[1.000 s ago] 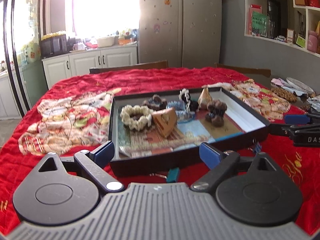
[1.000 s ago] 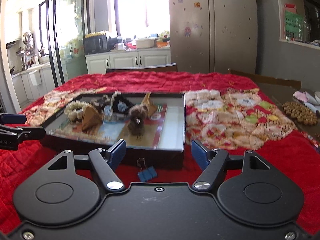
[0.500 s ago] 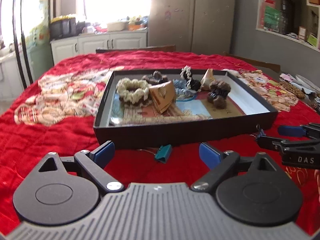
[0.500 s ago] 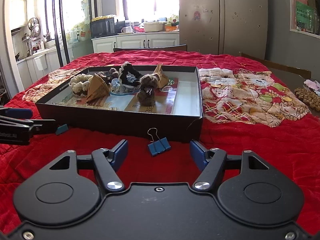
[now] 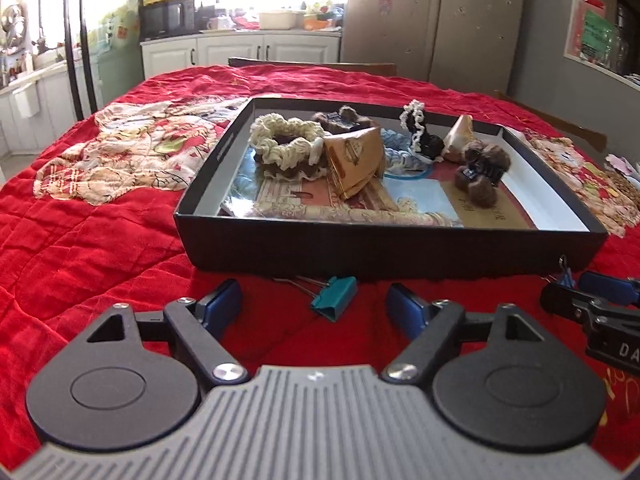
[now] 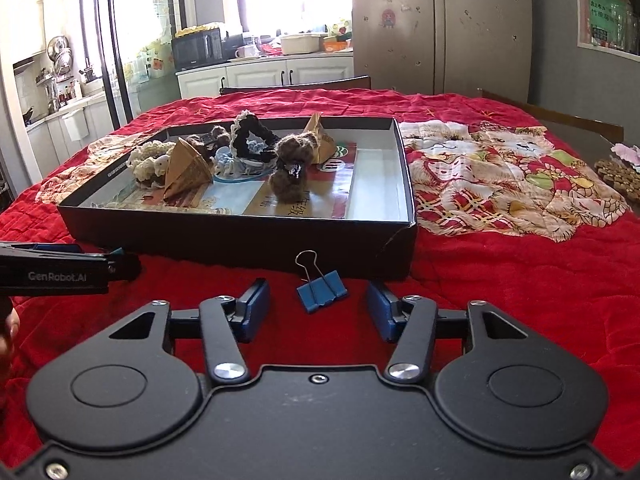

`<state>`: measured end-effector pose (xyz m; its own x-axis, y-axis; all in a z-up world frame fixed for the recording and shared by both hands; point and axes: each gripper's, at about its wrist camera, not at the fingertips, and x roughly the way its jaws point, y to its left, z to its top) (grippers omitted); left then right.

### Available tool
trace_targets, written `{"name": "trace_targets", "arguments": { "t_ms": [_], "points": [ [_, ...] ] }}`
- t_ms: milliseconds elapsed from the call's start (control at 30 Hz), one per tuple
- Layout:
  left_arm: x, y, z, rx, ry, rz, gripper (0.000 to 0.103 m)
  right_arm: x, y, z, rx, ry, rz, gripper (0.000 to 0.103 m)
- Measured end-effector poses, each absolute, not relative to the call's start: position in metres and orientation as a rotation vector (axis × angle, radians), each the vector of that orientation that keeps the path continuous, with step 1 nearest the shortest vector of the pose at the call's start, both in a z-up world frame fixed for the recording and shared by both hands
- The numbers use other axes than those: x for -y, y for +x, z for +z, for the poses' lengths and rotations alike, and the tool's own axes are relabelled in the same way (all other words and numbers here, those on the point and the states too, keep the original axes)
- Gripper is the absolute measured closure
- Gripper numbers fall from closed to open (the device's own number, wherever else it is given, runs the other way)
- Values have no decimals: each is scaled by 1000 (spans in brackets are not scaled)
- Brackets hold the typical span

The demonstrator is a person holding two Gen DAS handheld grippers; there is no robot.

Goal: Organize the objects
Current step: 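Grasp the blue binder clip with right tool while left tool grasps the teal binder clip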

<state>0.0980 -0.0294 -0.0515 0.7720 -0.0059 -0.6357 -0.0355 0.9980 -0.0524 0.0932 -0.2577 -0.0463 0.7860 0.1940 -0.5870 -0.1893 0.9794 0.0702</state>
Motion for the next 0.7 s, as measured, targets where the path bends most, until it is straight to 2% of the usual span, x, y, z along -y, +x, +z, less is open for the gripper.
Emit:
{"name": "trace_targets", "arguments": {
  "t_ms": [133, 200, 300, 433, 700],
  "points": [
    [31, 101, -52, -688, -70, 35, 19, 256, 95, -47, -638, 7, 199, 53],
    [31, 101, -53, -678, -64, 50, 29, 255, 96, -47, -640, 5, 197, 54],
    [29, 101, -53, -673, -68, 60, 36, 254, 97, -48, -643, 7, 198, 56],
    [30, 100, -53, -667, -62, 57, 40, 254, 97, -48, -645, 7, 198, 61],
    [27, 95, -52, -656, -67, 37, 65, 254, 97, -48, -645, 7, 201, 74]
  ]
}}
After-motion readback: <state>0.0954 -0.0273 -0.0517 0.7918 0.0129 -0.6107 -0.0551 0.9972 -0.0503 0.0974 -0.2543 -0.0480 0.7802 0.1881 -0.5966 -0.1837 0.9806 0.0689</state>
